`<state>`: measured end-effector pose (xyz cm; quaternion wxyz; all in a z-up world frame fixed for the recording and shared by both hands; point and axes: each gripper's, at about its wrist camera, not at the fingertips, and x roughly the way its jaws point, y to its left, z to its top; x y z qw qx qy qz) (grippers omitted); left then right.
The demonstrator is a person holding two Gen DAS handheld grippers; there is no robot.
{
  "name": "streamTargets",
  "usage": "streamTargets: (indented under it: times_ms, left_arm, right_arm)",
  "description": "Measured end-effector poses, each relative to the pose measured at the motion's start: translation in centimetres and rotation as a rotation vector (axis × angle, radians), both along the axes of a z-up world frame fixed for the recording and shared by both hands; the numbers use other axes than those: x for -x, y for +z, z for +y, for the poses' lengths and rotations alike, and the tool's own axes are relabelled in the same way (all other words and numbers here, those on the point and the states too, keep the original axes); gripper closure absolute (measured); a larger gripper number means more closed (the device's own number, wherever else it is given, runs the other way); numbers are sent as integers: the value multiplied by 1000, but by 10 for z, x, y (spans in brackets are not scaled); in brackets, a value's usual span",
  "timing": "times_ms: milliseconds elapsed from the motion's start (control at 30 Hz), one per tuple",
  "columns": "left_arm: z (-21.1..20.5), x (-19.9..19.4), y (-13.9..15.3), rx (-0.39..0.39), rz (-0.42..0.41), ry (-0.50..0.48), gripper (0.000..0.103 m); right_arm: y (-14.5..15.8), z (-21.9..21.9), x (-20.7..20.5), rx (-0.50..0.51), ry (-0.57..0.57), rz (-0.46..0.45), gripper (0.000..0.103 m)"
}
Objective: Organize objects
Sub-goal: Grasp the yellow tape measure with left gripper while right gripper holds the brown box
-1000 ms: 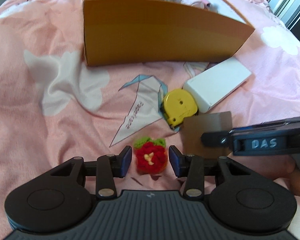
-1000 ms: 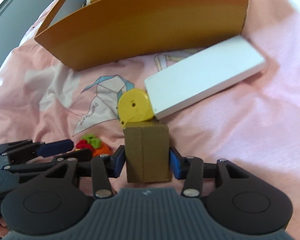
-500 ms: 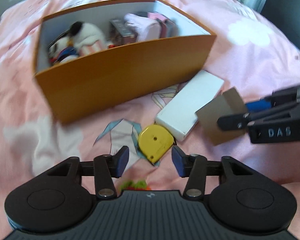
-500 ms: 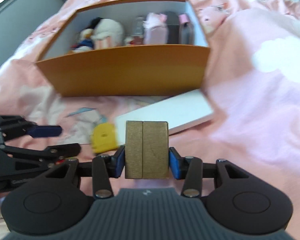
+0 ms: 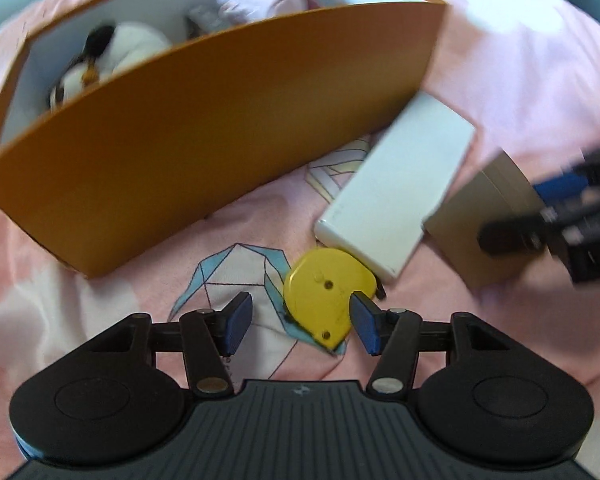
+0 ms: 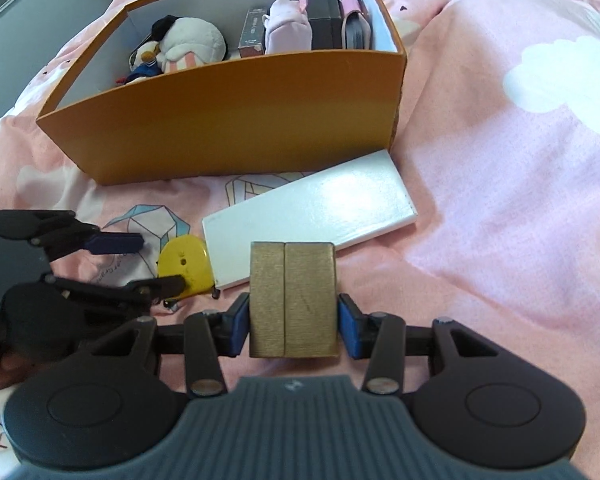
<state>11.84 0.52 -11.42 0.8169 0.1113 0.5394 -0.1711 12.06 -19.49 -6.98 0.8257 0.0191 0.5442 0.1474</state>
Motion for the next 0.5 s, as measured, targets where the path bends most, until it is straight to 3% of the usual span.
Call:
streamTargets:
  times_ms: [100,233,333,500]
  left_arm:
    - [4,-9,-8,54,38,30,33]
    - [8,-19,-22,142,119,74,36]
    - [4,-20,-27,150,123,83,44]
    - [3,-8,-14,139,88,83,47]
  right_arm:
    - [-1,0,-1,-5,-3,4,56]
    - [-2,-1,-2,-20,-12,11,56]
    - [-3,-3,-3,-28,-20,16,56]
    - [-1,-3,-3,-33,-26,16,56]
